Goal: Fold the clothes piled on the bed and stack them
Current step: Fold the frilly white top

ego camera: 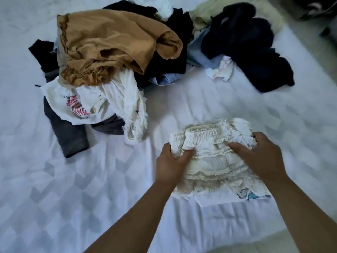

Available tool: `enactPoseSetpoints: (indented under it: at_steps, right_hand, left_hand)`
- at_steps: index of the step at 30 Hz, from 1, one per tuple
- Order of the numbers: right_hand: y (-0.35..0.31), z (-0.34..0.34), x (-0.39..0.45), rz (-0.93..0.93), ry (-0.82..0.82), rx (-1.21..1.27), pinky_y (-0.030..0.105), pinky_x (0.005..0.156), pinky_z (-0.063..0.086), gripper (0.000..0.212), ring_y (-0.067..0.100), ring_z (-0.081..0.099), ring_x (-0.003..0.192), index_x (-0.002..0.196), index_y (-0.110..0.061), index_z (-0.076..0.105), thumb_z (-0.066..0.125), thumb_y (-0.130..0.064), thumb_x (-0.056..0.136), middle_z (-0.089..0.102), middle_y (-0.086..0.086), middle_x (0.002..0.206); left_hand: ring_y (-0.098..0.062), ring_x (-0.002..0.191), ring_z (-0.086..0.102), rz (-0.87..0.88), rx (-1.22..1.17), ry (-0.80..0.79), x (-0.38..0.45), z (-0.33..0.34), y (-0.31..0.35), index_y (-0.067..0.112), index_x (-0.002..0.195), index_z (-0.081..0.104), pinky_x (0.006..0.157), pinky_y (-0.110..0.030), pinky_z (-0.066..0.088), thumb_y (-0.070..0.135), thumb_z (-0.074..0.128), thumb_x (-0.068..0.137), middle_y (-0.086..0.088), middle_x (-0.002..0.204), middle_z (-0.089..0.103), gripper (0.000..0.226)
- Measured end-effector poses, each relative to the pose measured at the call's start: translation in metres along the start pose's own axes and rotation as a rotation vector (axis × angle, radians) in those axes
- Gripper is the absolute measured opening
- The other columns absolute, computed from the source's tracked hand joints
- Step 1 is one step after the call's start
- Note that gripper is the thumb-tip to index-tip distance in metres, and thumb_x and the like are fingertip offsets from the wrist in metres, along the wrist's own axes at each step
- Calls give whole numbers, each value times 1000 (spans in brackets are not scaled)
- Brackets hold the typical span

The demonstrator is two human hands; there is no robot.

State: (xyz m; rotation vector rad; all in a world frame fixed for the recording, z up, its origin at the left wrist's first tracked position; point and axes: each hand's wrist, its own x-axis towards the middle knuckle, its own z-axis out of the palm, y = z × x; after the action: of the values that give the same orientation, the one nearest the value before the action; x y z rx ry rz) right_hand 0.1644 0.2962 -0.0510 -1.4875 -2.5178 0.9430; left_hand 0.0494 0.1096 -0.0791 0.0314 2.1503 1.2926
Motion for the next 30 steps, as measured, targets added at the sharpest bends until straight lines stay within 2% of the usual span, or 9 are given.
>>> enactPoseSetpoints:
  at_steps: [5, 8, 10, 13, 15, 20, 23, 27, 30]
  right_hand:
    - [54, -9, 26, 1, -8, -41, 40, 82, 49, 69, 27, 63, 94, 119, -17, 57, 75, -59, 66, 67, 6, 98]
    - [75, 7, 26, -63, 23, -319, 51, 99, 38, 75, 42, 46, 120, 140, -10, 42, 72, -42, 80, 52, 25, 128]
    - [75, 22, 18, -225, 48, -350, 59, 99, 38, 58, 47, 44, 124, 139, -12, 46, 55, -39, 88, 47, 28, 135]
    - [67, 48, 1, -303, -117, -373, 70, 94, 31, 54, 47, 39, 130, 138, -26, 45, 29, -52, 93, 44, 17, 144]
    - [67, 64, -4, -272, -267, -430, 74, 92, 28, 56, 46, 37, 132, 140, -33, 36, 14, -59, 96, 41, 11, 147]
    - [79, 82, 5, -222, -366, -576, 68, 107, 6, 72, 37, 7, 145, 148, -44, 8, -10, -70, 83, 6, -2, 160]
    - [63, 77, 11, -146, -336, -520, 60, 111, -4, 56, 28, -3, 146, 147, -47, 11, 17, -61, 93, -5, -7, 160]
    - [23, 68, 12, -176, -121, -299, 56, 112, 3, 40, 30, 33, 137, 124, -19, 61, 44, -36, 91, 43, 8, 146]
    - [-20, 78, 12, -323, -54, -186, 55, 106, 27, 38, 38, 52, 120, 104, -5, 70, 52, -27, 79, 59, 19, 126]
  left_hand:
    - [-11, 95, 62, -46, 102, -70, -1, 49, -15, 23, 110, 54, 86, -33, 52, 47, 72, 77, 8, 103, 65, 44]
    - [-23, 145, 11, -37, 527, -112, 0, 56, -37, 22, 152, 4, 118, -39, 15, 53, 59, 85, -5, 158, 12, 92]
    - [-25, 146, -8, 288, 776, -10, -3, 57, -43, 24, 151, -10, 118, -42, 2, 52, 45, 93, -4, 159, -7, 84]
    - [-30, 144, 11, 760, 921, -114, -2, 68, -51, 25, 150, 21, 112, -48, 11, 40, 34, 95, -5, 158, 17, 58]
    - [-28, 145, 15, 695, 1009, -276, 2, 77, -57, 24, 148, 27, 112, -50, 14, 39, 25, 95, -1, 159, 13, 56]
    - [-19, 144, -19, 380, 1164, -526, 20, 89, -60, 30, 149, -16, 116, -46, -6, 52, -6, 90, 14, 140, -43, 63]
    - [-20, 147, -9, 399, 1057, -557, 27, 81, -50, 29, 151, -5, 117, -45, 4, 44, 23, 101, 12, 152, -29, 59]
    - [-23, 131, 44, 520, 728, -440, 26, 49, -39, 21, 139, 46, 101, -37, 42, 46, 29, 88, 2, 155, 26, 60]
    - [-17, 113, 57, 447, 613, -264, 20, 15, -36, 22, 126, 59, 89, -30, 48, 49, 27, 84, 4, 136, 49, 59]
